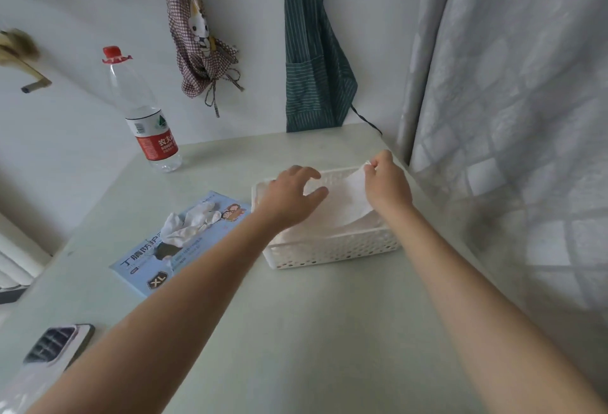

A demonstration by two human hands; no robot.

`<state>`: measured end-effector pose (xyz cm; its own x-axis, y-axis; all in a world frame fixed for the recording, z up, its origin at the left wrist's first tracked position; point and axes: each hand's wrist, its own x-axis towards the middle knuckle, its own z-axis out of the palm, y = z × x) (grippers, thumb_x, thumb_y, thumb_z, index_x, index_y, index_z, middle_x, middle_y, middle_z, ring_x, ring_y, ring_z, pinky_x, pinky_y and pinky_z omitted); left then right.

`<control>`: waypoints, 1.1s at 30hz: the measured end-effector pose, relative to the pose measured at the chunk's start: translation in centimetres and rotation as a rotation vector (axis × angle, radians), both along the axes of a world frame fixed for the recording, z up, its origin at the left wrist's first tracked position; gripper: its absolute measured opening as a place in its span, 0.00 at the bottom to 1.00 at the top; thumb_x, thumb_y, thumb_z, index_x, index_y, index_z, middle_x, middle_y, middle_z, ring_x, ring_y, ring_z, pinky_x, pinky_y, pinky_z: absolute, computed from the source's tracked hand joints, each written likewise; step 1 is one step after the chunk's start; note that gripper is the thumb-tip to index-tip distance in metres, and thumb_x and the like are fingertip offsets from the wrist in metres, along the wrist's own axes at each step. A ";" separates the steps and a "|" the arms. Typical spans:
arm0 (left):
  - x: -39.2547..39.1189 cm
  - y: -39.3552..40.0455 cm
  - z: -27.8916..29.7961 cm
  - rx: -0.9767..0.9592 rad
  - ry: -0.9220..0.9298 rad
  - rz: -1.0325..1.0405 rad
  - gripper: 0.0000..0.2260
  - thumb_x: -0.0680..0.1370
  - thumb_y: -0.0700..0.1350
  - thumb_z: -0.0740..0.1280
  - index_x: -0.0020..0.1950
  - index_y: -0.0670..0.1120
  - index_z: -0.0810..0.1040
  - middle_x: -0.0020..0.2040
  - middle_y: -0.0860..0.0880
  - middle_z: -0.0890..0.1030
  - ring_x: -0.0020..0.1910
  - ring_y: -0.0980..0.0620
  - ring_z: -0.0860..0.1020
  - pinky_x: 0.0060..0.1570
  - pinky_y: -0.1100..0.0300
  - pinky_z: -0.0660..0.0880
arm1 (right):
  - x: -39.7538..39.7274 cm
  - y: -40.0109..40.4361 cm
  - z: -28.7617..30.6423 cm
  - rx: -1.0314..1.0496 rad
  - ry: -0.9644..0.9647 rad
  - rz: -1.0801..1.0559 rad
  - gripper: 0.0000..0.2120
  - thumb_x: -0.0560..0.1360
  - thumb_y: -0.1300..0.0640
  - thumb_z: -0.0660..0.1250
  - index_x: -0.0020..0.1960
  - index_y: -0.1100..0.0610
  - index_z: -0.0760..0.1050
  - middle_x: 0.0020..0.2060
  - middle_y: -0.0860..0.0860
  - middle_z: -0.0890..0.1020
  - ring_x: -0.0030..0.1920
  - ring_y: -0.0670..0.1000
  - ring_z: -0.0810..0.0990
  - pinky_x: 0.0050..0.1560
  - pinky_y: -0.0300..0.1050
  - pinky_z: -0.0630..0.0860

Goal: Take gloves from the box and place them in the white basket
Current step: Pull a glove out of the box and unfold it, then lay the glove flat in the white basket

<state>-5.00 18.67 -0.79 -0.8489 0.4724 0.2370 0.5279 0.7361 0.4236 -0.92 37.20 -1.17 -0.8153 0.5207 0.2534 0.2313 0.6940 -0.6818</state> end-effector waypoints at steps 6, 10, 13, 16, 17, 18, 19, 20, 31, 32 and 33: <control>0.4 1.2 -2.6 -0.444 -0.140 -0.073 0.32 0.78 0.69 0.53 0.79 0.57 0.54 0.80 0.52 0.54 0.78 0.46 0.54 0.74 0.40 0.51 | 0.8 0.6 -0.7 0.565 -0.189 -0.018 0.12 0.78 0.68 0.57 0.60 0.62 0.66 0.46 0.57 0.81 0.42 0.58 0.80 0.33 0.46 0.66; 0.2 1.4 -2.5 -0.416 -0.287 -0.080 0.33 0.78 0.69 0.53 0.79 0.57 0.52 0.81 0.51 0.52 0.79 0.44 0.51 0.74 0.37 0.50 | 1.5 0.0 -0.5 0.660 -0.234 -0.033 0.13 0.75 0.68 0.61 0.58 0.60 0.68 0.52 0.57 0.77 0.47 0.57 0.81 0.36 0.45 0.67; 0.4 0.7 -0.9 -0.169 -0.099 -0.015 0.23 0.80 0.63 0.59 0.72 0.55 0.69 0.74 0.50 0.69 0.73 0.46 0.65 0.71 0.44 0.61 | 1.4 -0.9 0.3 0.654 -0.182 -0.047 0.12 0.75 0.66 0.64 0.57 0.60 0.69 0.54 0.58 0.73 0.47 0.56 0.79 0.35 0.46 0.65; 0.7 -2.1 0.8 0.217 0.134 0.145 0.09 0.79 0.51 0.64 0.51 0.50 0.82 0.50 0.52 0.81 0.51 0.50 0.78 0.51 0.53 0.75 | 0.8 -2.8 1.2 0.603 -0.082 0.029 0.04 0.78 0.63 0.61 0.53 0.60 0.71 0.49 0.57 0.74 0.37 0.56 0.73 0.32 0.45 0.62; 0.7 -3.4 1.3 0.296 0.159 0.219 0.08 0.78 0.49 0.63 0.47 0.49 0.82 0.45 0.53 0.81 0.45 0.51 0.78 0.45 0.54 0.76 | 0.4 -3.7 1.4 0.559 -0.037 0.079 0.03 0.79 0.62 0.60 0.51 0.60 0.72 0.47 0.56 0.75 0.36 0.55 0.71 0.32 0.45 0.62; 0.7 -4.9 1.7 0.335 0.166 0.292 0.08 0.77 0.48 0.63 0.44 0.48 0.81 0.43 0.53 0.80 0.42 0.52 0.78 0.41 0.55 0.76 | 0.1 -4.8 1.6 0.509 -0.008 0.144 0.04 0.79 0.61 0.59 0.50 0.60 0.72 0.46 0.55 0.75 0.36 0.54 0.72 0.32 0.44 0.62; 0.6 -6.5 1.9 0.340 0.155 0.360 0.09 0.76 0.48 0.62 0.43 0.47 0.81 0.42 0.53 0.81 0.41 0.51 0.77 0.40 0.55 0.75 | -0.3 -6.1 1.8 0.455 0.011 0.216 0.05 0.79 0.59 0.59 0.49 0.59 0.73 0.44 0.53 0.76 0.37 0.54 0.73 0.33 0.43 0.64; 0.4 -8.2 2.1 0.327 0.130 0.422 0.09 0.75 0.47 0.62 0.43 0.47 0.80 0.42 0.52 0.81 0.40 0.50 0.78 0.39 0.54 0.75 | -0.7 -7.6 1.8 0.391 0.022 0.288 0.05 0.79 0.58 0.59 0.48 0.57 0.73 0.43 0.52 0.76 0.38 0.53 0.74 0.33 0.43 0.65; -0.3 -21.0 -0.7 0.018 -0.123 0.401 0.11 0.72 0.60 0.68 0.50 0.58 0.80 0.52 0.53 0.73 0.48 0.51 0.77 0.50 0.56 0.76 | -3.4 -22.3 0.3 0.362 -0.013 0.653 0.05 0.77 0.59 0.61 0.46 0.56 0.76 0.44 0.49 0.77 0.44 0.53 0.77 0.40 0.45 0.72; -0.2 -21.0 -1.0 0.000 -0.105 0.369 0.12 0.71 0.61 0.68 0.50 0.58 0.80 0.52 0.53 0.73 0.50 0.52 0.76 0.53 0.56 0.75 | -3.5 -22.8 0.1 0.394 -0.042 0.672 0.06 0.77 0.60 0.61 0.48 0.55 0.76 0.46 0.50 0.77 0.47 0.53 0.76 0.42 0.45 0.72; -0.2 -21.2 -1.3 -0.008 -0.098 0.352 0.12 0.71 0.62 0.68 0.50 0.58 0.81 0.52 0.53 0.72 0.50 0.52 0.75 0.53 0.56 0.74 | -3.7 -23.4 -0.2 0.419 -0.079 0.684 0.07 0.77 0.61 0.61 0.51 0.55 0.77 0.48 0.50 0.77 0.49 0.53 0.76 0.44 0.45 0.72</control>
<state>-5.17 -2.54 -2.10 -0.9784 0.1483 0.1443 0.1985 0.8689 0.4534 -4.57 13.76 -1.33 -0.9428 -0.2254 0.2455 -0.3004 0.8937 -0.3331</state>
